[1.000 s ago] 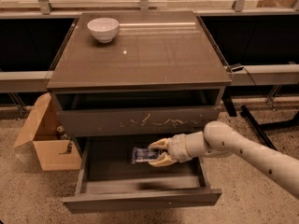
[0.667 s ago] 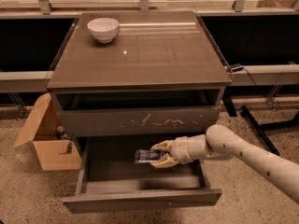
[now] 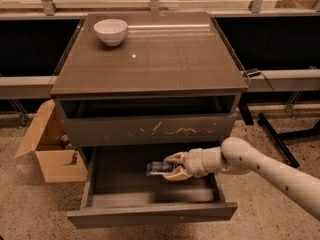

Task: Place rxbar blueberry into middle drawer

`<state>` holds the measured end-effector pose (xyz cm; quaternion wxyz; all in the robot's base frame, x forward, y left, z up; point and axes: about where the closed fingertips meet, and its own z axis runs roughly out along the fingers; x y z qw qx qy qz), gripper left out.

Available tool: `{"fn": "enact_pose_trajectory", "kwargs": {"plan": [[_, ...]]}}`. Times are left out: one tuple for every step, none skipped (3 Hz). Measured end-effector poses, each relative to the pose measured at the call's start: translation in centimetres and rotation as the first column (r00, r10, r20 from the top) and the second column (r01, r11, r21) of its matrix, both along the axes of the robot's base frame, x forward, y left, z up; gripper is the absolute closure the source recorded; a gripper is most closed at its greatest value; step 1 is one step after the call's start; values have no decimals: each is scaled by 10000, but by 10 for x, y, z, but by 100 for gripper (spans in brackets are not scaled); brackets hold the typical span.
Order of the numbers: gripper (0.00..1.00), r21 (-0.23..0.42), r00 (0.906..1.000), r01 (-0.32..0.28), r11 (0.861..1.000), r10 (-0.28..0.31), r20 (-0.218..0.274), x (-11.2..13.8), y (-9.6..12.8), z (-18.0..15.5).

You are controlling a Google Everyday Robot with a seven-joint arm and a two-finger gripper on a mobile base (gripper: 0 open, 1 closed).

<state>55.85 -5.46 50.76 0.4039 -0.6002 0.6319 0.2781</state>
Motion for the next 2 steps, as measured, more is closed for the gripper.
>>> {"fn": "enact_pose_trajectory", "kwargs": {"plan": [[100,132,9993,285,9995,-281,-235,1,-2,-14],[100,38,9950,858,9963,-855,-524,3,-14,-32]]}}
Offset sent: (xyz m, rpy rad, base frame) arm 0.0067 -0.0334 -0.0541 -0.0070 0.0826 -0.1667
